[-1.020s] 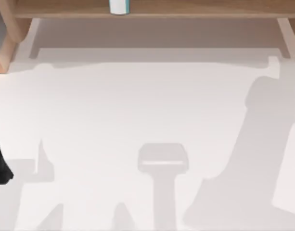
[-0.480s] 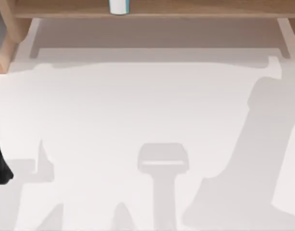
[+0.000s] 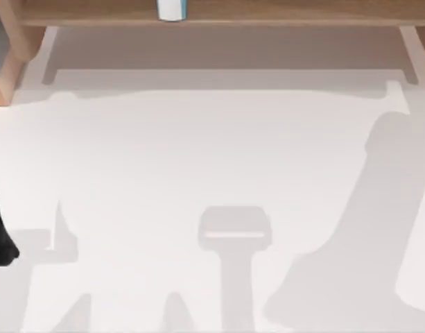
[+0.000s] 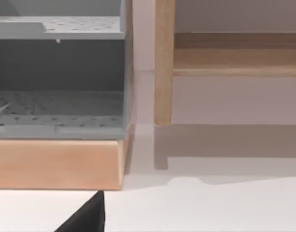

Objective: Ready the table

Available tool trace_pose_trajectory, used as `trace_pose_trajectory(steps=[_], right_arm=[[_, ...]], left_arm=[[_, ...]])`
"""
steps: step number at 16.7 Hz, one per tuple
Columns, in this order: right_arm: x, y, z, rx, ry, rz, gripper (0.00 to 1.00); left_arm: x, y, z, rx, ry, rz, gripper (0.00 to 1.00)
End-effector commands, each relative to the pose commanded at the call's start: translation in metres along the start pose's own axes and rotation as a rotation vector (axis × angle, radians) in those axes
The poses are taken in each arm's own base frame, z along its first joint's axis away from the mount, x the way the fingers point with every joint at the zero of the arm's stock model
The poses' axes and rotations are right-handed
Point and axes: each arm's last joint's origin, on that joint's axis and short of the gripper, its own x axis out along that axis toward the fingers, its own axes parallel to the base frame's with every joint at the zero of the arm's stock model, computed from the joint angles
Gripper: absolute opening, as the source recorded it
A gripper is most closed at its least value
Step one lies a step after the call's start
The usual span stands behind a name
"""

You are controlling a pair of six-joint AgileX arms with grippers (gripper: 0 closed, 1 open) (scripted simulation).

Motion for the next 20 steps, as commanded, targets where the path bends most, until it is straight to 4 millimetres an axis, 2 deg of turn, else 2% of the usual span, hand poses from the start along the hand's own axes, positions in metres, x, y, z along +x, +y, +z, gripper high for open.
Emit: trace_pose_trajectory(steps=[2, 6, 19, 20], right_arm=[[0.0077, -0.0002, 0.0, 0.001, 0.008, 0.005, 1.0], [0.0077, -0.0002, 0.0, 0.001, 0.008, 0.005, 1.0], [0.0077, -0.0002, 0.0, 0.001, 0.008, 0.005, 0.02], [0.0077, -0.0002, 0.0, 0.001, 0.008, 0.005, 0.0]], left_arm=[[0.0, 0.0, 0.0, 0.0, 0.0, 0.0, 1.0], [0.0, 0.0, 0.0, 0.0, 0.0, 0.0, 1.0], [0.0, 0.0, 0.0, 0.0, 0.0, 0.0, 1.0], [0.0, 0.0, 0.0, 0.0, 0.0, 0.0, 1.0]])
